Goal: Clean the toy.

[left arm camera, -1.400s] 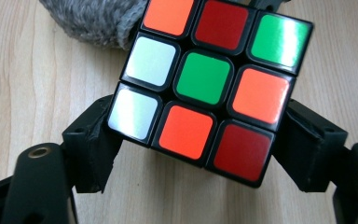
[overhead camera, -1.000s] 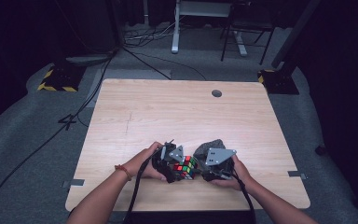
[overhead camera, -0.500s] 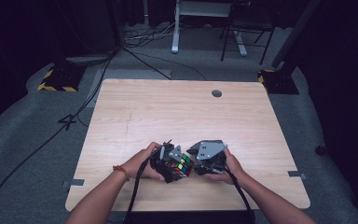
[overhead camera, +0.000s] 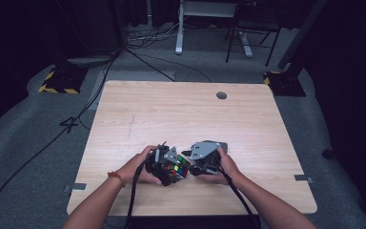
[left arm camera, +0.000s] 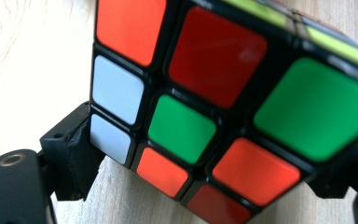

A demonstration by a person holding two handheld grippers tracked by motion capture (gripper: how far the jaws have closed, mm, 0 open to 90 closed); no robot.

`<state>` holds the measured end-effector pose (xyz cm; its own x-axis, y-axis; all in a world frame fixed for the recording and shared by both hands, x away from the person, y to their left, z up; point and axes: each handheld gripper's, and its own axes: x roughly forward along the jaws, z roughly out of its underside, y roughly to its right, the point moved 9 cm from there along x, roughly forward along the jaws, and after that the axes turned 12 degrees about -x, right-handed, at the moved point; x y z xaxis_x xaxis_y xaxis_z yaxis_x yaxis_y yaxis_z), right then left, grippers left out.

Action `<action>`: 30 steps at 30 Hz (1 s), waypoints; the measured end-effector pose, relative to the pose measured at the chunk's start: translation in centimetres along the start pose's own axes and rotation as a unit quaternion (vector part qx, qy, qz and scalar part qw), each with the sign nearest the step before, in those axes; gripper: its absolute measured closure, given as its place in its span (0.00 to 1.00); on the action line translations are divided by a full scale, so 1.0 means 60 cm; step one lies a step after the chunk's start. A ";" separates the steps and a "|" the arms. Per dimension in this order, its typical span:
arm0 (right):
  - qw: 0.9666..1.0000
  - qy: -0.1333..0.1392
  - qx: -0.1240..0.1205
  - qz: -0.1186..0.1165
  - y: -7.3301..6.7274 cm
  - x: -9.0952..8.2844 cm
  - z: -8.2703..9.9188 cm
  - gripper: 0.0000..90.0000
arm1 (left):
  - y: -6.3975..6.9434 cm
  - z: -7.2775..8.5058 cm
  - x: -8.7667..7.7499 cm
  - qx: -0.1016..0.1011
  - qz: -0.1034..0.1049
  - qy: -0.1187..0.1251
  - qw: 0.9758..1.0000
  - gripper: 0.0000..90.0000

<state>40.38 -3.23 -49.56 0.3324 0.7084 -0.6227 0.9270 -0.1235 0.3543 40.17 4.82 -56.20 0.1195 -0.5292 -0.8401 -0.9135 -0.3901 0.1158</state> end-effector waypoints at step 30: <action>0.999 0.020 0.033 0.005 0.014 -0.018 -0.012 0.52 | -0.028 0.032 -0.043 -0.039 -0.063 0.037 0.997 0.17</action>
<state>40.69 -3.60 -48.13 0.3354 0.7345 -0.5899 0.9337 -0.1756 0.3121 40.65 8.27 -55.25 0.2619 -0.5263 -0.8090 -0.8567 -0.5127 0.0562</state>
